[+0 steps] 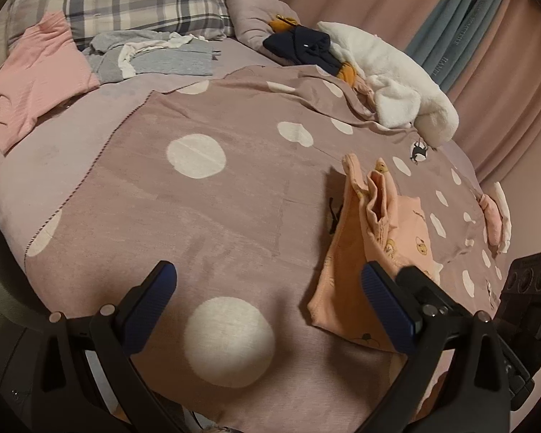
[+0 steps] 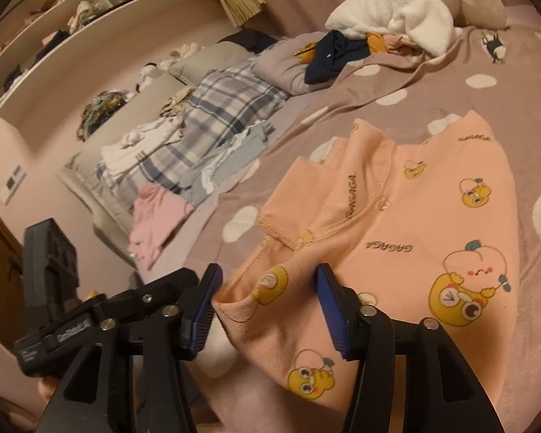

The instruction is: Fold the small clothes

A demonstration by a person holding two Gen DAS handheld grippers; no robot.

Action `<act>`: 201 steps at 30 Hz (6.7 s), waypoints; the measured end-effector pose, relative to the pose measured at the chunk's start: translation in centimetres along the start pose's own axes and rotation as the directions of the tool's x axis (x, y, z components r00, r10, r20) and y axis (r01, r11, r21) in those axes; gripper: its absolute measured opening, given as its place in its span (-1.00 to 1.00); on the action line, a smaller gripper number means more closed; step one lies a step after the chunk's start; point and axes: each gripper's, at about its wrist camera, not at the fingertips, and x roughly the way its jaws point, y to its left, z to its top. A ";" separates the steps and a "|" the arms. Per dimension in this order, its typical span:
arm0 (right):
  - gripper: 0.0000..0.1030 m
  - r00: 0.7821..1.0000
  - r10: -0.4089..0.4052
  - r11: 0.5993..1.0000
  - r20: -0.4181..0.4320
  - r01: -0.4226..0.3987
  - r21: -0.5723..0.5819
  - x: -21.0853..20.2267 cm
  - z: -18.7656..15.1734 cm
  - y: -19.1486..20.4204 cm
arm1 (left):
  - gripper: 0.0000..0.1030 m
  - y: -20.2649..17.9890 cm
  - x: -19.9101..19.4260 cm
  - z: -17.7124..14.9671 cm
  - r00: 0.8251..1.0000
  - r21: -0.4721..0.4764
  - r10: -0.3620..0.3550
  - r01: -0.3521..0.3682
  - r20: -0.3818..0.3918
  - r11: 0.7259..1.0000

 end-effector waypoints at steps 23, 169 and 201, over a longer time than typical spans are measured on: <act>0.98 0.976 0.218 0.928 0.005 -0.209 0.310 3.6 3.5 -4.1 | 0.99 2.4 -0.9 0.8 0.999 -0.065 0.014 -0.011 0.043 0.998; 0.42 0.889 -0.447 0.844 0.100 0.382 0.377 -18.7 6.1 -13.3 | 0.99 -18.9 5.6 -1.2 0.951 0.157 -0.300 0.308 -0.077 0.938; 0.95 0.799 -0.592 0.712 -0.108 0.581 0.394 -18.0 2.1 -12.1 | 0.99 -22.3 2.6 -5.1 0.945 0.415 -0.254 0.320 -0.207 0.852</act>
